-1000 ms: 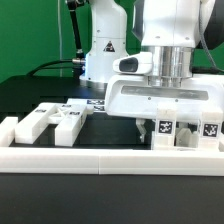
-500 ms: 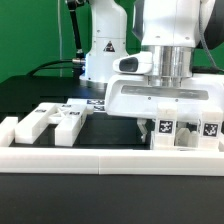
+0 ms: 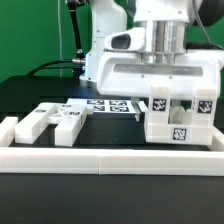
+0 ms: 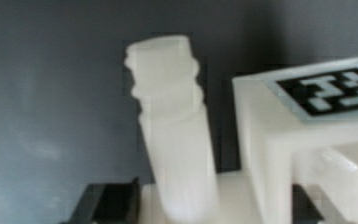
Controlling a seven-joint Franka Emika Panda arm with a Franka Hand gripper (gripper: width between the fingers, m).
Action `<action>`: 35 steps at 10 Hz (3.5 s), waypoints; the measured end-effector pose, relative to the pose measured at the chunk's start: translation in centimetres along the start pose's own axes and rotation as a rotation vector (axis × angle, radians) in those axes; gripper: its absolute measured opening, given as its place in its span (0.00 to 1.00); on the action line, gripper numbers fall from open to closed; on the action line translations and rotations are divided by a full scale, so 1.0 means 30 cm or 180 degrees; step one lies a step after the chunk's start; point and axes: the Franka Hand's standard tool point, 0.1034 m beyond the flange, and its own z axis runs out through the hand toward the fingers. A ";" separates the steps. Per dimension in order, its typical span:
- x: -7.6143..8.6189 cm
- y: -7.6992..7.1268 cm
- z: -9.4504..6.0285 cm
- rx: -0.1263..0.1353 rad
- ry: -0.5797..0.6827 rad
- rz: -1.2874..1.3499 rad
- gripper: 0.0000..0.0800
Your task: Assemble chair
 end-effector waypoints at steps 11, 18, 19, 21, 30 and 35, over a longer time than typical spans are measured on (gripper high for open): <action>-0.047 0.089 -0.055 -0.0218 -0.2338 0.0176 0.41; -0.152 0.143 -0.056 -0.0589 -0.3965 0.0411 0.41; -0.158 0.156 -0.041 -0.0600 -0.4077 0.0420 0.41; -0.178 0.160 -0.053 -0.0586 -0.4060 0.0433 0.41; -0.132 0.226 -0.009 -0.0423 -0.3948 0.0410 0.81; -0.070 0.264 -0.129 -0.0122 -0.3795 0.0160 0.81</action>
Offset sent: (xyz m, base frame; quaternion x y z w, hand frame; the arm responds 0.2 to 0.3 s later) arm 0.0000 0.0000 0.0000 0.0000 -0.1938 0.0000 0.9810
